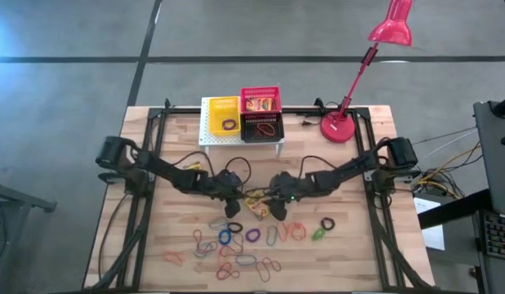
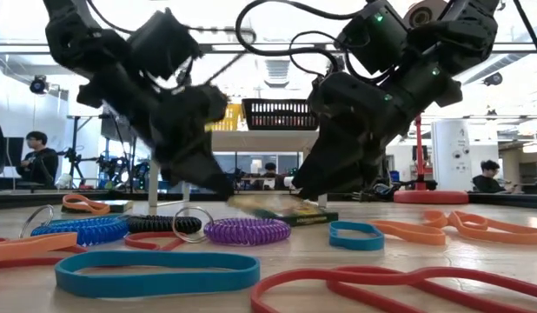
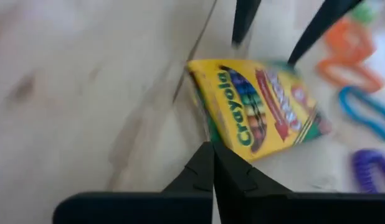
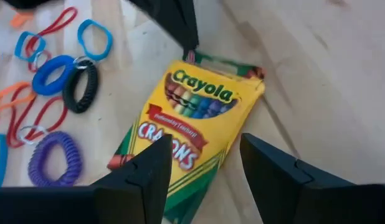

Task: Pick & Place Office Desk Supplies
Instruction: Put the yellow crayon box into the red bin on the shelf

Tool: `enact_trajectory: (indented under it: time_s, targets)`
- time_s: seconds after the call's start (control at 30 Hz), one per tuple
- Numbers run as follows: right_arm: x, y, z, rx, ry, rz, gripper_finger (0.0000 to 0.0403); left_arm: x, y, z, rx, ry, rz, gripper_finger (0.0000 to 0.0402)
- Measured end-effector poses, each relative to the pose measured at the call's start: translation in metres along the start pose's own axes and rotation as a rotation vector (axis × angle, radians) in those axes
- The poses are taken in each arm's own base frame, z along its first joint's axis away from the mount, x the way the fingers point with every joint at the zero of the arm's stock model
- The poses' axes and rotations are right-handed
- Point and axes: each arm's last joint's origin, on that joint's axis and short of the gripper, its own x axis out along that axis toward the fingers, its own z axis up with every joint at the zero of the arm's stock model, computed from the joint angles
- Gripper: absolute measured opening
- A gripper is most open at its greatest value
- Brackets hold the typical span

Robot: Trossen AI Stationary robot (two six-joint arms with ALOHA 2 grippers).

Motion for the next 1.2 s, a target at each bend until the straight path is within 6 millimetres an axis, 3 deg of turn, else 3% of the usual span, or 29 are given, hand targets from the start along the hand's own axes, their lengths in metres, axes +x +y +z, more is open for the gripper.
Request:
enact_trajectory:
  time_s: [0.37,0.63,0.8,1.07,1.2]
  targets:
    - [0.000,0.000,0.000,-0.040,-0.013,-0.025,0.0185,-0.041,-0.012,0.026,0.126,-0.116,-0.068,0.0001]
    - [0.000,0.000,0.000,-0.057,0.012,0.017,0.0185,-0.048,-0.015,0.027,0.150,-0.116,-0.088,0.0001]
    - [0.000,-0.001,0.001,0.015,0.024,0.034,0.0185,-0.038,-0.011,0.017,0.080,-0.046,-0.063,0.0015]
    - [0.000,0.001,0.004,0.019,-0.004,0.019,0.0185,-0.003,-0.002,0.000,0.067,0.029,0.038,0.0088]
    - [-0.003,0.005,0.007,0.016,-0.021,0.035,0.0185,0.010,0.005,-0.006,0.036,0.059,0.103,0.0096]
